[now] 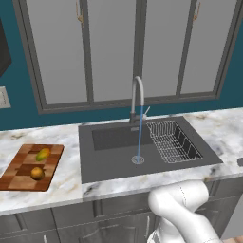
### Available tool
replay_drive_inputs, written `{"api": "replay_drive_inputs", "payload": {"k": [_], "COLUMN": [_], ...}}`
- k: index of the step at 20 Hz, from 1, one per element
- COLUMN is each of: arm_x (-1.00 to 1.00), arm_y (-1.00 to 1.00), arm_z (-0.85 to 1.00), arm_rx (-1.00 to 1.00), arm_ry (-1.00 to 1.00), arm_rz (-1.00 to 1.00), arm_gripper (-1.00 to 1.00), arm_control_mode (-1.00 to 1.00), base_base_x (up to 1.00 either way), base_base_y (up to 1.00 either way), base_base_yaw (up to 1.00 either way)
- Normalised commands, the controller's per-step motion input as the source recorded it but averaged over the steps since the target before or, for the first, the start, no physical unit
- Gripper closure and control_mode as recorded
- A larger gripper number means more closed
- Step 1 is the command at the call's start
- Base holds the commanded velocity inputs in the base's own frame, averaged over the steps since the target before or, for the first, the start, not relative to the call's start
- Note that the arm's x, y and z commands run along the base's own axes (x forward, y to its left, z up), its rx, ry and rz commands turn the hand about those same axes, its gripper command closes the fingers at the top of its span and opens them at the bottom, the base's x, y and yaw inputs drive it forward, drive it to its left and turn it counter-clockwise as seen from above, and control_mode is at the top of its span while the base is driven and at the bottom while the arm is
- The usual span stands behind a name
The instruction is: Pick the mango, mango from the sink and place them on the cutting board to airdry. Then turn off the sink faucet.
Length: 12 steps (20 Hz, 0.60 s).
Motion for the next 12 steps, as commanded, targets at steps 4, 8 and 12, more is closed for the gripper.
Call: {"api": "replay_drive_inputs", "payload": {"k": [4, 8, 12], "arm_x": [0.01, 0.26, 0.34], "arm_y": [-0.64, -0.58, -0.39], "arm_z": [-0.07, -0.03, -0.01], "arm_rx": [0.0, 0.0, 0.04], "arm_ry": [-0.34, -0.29, -0.18], "arm_rz": [0.3, 0.31, 0.28], "arm_gripper": [-1.0, -1.0, -1.0], "arm_control_mode": [-1.0, -1.0, -1.0], "base_base_x": [0.0, 0.0, 0.0], "base_base_y": [0.0, 0.0, 0.0], "base_base_yaw": [0.0, 0.0, 0.0]}}
